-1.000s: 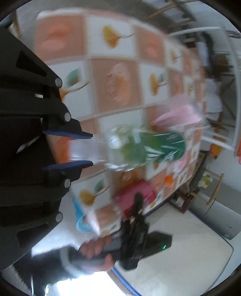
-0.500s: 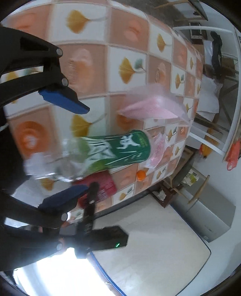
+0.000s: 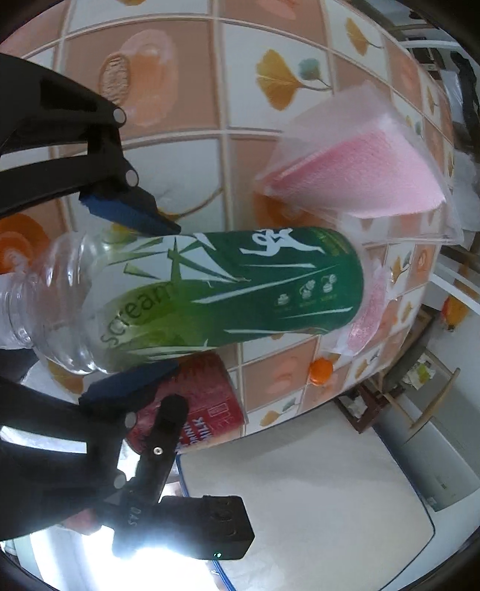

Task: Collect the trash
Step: 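Grasp the green Screaming bottle with the left tool while the right tool holds the red can, then carry the green bottle and red can with both tools to the blue basket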

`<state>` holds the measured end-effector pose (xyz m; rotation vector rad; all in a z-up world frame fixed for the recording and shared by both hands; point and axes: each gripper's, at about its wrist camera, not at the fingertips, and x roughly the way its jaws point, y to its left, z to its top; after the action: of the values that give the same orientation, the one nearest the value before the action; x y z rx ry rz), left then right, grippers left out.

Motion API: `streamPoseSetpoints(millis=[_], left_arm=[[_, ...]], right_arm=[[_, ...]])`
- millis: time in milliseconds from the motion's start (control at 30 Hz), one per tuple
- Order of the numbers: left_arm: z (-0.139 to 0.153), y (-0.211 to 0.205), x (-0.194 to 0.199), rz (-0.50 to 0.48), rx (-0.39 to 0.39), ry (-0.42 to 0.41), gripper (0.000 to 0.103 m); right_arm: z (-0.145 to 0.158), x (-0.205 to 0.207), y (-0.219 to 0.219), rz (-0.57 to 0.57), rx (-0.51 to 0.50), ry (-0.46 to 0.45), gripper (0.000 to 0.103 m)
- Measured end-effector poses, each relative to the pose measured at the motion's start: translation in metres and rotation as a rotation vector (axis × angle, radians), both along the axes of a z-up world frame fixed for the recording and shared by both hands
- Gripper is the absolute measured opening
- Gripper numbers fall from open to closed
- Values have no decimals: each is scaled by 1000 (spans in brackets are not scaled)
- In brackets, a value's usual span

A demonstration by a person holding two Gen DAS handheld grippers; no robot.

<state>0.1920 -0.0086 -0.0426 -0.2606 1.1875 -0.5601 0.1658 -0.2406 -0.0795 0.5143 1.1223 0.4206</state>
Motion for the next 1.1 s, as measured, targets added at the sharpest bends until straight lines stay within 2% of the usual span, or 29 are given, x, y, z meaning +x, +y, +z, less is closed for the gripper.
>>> streamPoseSetpoints(millis=[167, 333, 433, 567, 667, 733, 800, 933, 1100], left_arm=[[3, 13, -31, -13, 48, -19, 66], [4, 18, -62, -28, 80, -5, 66], [4, 19, -61, -24, 90, -13, 75], [5, 21, -45, 13, 75, -5, 76], [0, 18, -37, 17, 103, -8, 76], [-3, 18, -34, 18, 87, 7, 76], [-3, 18, -34, 26, 80, 3, 75], [-1, 21, -39, 25, 44, 2, 61], [7, 19, -46, 29, 43, -25, 58]], right_arm=[[2, -12, -2, 4, -10, 22, 62], [4, -26, -2, 16, -40, 43, 62], [5, -26, 3, 33, -59, 41, 67], [6, -18, 11, 37, -76, 39, 72], [5, -15, 15, 30, -83, 28, 72], [4, -13, 17, 26, -87, 23, 72], [4, -14, 18, 25, -97, 16, 72], [3, -19, 17, 15, -121, 13, 62], [2, -24, 11, -1, -77, 17, 62]])
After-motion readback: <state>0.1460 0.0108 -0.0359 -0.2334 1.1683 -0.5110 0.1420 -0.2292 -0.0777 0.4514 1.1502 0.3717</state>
